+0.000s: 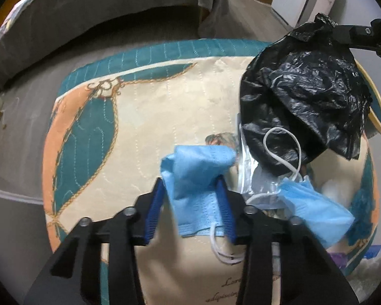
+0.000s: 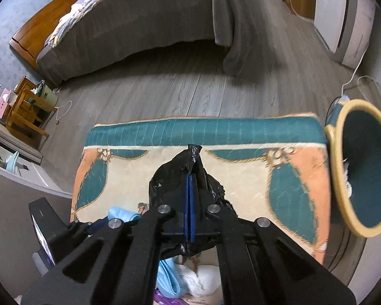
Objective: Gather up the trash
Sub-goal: 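Grasp the black plastic bag with right tool while left tool grasps blue mask, then drop the black bag into the wastebasket with right tool while left tool drops mask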
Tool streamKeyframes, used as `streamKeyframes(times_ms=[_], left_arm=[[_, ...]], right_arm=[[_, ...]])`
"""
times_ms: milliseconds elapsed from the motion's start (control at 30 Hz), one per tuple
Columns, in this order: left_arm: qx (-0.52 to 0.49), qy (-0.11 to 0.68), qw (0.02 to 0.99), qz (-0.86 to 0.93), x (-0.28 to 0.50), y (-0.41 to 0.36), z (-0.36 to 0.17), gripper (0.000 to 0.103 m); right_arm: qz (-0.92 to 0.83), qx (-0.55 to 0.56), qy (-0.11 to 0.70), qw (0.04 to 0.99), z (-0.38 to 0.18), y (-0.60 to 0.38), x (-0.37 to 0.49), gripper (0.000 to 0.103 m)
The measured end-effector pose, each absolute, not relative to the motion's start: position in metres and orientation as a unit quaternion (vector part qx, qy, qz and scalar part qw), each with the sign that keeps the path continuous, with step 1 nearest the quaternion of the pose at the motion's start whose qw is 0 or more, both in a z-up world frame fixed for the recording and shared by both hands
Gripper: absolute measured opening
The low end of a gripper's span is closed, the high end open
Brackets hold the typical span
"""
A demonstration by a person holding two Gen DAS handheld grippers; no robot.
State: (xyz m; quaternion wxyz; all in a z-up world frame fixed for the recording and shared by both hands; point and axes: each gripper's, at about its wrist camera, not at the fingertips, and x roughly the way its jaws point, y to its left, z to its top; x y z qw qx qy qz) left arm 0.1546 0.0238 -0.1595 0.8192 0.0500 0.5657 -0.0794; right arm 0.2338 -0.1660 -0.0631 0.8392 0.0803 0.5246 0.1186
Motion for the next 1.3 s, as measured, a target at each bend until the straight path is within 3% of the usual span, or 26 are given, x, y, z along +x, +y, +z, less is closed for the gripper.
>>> streamKeyframes(times_ms=[33,167,500,800,1300], left_arm=[[0.051,0.562,0.821,-0.082,0.154,0.023,-0.158,0.026],[0.053,0.544,0.833,-0.084,0.152,0.023,-0.145,0.013],[0.030,0.438,0.895,-0.080,0.146,0.021,-0.059,0.012],[0.048,0.384,0.914,-0.119,0.129,-0.027,-0.005,0.012],[0.086,0.376,0.900,-0.204,0.128,-0.143,-0.012,0.012]], right_arm=[[0.115,0.078,0.521,0.842,-0.061,-0.169,0.232,0.000],[0.108,0.088,0.514,0.846,-0.052,-0.183,0.229,0.000],[0.081,0.097,0.471,0.873,-0.010,-0.222,0.207,0.000],[0.055,0.101,0.435,0.893,0.019,-0.269,0.185,0.000],[-0.022,0.107,0.409,0.906,0.021,-0.372,0.172,0.000]])
